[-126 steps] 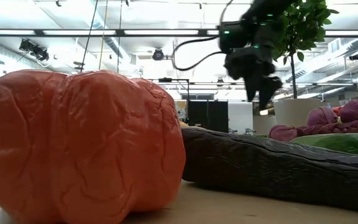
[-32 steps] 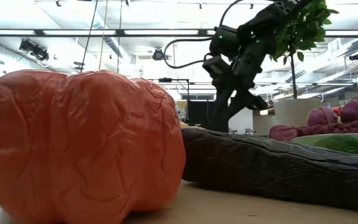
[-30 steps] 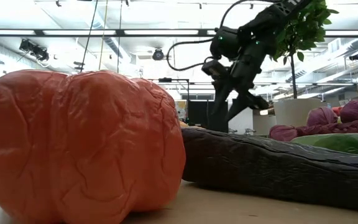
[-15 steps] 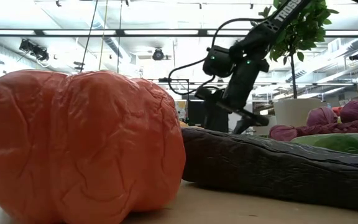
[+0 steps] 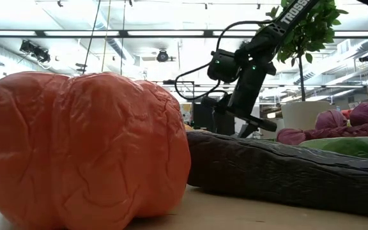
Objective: Build produce basket
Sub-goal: Put the top purple eggplant into the black wire basket
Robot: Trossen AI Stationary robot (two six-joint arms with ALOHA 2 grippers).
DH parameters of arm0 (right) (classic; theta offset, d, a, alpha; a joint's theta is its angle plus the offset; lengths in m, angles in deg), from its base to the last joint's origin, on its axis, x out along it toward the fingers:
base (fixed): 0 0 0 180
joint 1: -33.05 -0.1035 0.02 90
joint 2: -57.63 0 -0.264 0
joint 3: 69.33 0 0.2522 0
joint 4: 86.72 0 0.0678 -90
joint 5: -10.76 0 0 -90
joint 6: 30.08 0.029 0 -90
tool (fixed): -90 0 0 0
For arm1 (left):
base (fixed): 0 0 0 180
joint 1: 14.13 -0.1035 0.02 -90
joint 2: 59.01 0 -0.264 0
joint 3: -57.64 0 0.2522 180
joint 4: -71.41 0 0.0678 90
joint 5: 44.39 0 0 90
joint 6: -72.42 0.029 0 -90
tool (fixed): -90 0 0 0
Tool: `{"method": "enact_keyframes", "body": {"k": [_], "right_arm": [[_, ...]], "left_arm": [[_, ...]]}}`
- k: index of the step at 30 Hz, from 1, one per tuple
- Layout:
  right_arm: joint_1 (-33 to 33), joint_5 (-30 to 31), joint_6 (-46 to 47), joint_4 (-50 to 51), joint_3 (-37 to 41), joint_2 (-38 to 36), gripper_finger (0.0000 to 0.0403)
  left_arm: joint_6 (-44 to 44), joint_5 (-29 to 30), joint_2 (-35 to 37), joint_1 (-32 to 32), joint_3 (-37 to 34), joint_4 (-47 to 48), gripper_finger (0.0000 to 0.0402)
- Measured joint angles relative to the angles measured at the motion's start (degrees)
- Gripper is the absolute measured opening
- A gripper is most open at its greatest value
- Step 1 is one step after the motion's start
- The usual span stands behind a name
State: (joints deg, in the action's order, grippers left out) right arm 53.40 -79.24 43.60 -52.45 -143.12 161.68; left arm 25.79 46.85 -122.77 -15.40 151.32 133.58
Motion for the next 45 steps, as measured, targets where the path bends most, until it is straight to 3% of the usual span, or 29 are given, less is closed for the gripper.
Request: {"method": "enact_keyframes", "body": {"k": [8,14,20,28,40,45], "right_arm": [[1.0,-7.3,-4.1,-4.0,0.0,-1.0,0.0176],[1.4,-14.0,-19.6,-0.3,0.0,-6.5,0.0175],[2.4,-10.5,-41.8,8.8,0.0,-13.5,0.0175],[5.9,-1.4,-70.0,11.5,0.0,-17.7,0.0185],[8.6,-4.8,-90.4,9.9,0.0,-14.1,0.0269],[9.8,-5.6,-94.6,9.0,0.0,-12.2,0.0277]], "left_arm": [[-0.8,0.0,0.0,0.0,0.0,-0.1,0.0293],[-2.2,1.5,0.0,0.0,0.0,-0.1,0.0293],[-2.2,3.5,0.0,0.0,0.0,-0.2,0.0293],[-3.1,3.7,0.0,0.0,0.0,-0.3,0.0293],[-7.5,8.1,0.0,0.0,0.0,-0.5,0.0293],[-10.0,9.2,0.0,0.0,0.0,-0.6,0.0293]]}}
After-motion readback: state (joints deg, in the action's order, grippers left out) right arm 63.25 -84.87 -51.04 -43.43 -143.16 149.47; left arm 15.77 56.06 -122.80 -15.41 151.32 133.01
